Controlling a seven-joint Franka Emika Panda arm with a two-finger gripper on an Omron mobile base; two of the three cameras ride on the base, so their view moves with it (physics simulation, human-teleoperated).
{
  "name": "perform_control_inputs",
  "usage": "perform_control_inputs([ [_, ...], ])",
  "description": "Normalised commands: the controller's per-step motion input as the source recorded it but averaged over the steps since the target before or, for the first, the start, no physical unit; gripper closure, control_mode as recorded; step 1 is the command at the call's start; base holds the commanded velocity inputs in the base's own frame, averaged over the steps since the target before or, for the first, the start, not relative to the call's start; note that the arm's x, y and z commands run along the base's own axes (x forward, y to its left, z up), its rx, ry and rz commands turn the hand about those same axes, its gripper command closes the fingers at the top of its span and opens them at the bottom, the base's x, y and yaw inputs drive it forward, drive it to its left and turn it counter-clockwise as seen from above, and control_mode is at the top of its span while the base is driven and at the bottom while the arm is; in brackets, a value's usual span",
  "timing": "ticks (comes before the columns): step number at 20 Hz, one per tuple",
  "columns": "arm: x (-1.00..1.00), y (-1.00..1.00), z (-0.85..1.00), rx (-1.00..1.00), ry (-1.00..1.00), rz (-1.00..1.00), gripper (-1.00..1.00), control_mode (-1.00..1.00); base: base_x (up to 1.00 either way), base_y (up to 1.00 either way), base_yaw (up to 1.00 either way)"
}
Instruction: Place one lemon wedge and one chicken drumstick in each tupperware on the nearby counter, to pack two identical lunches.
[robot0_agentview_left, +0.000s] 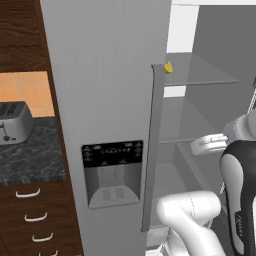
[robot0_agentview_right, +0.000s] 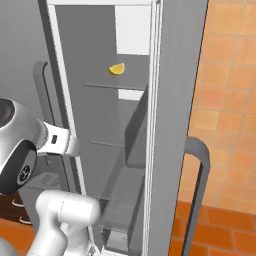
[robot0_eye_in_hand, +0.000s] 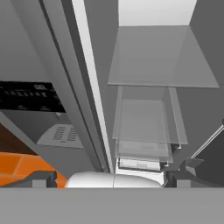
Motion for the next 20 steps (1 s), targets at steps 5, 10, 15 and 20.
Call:
perform_control_inputs([
  [5,0.0,0.0,0.0,0.0,0.0,0.0,-1.0,1.0,0.02,-0.46,0.02],
  [10,0.2,0.0,0.0,0.0,0.0,0.0,-1.0,-1.0,0.2,-0.03,0.01],
  [15,0.06,0.0,0.41,0.0,-0.06,0.0,-1.0,-1.0,0.0,0.0,0.0],
  [20,0.11,-0.03,0.81,-0.01,-0.08,0.01,-1.0,-1.0,0.0,0.0,0.0],
])
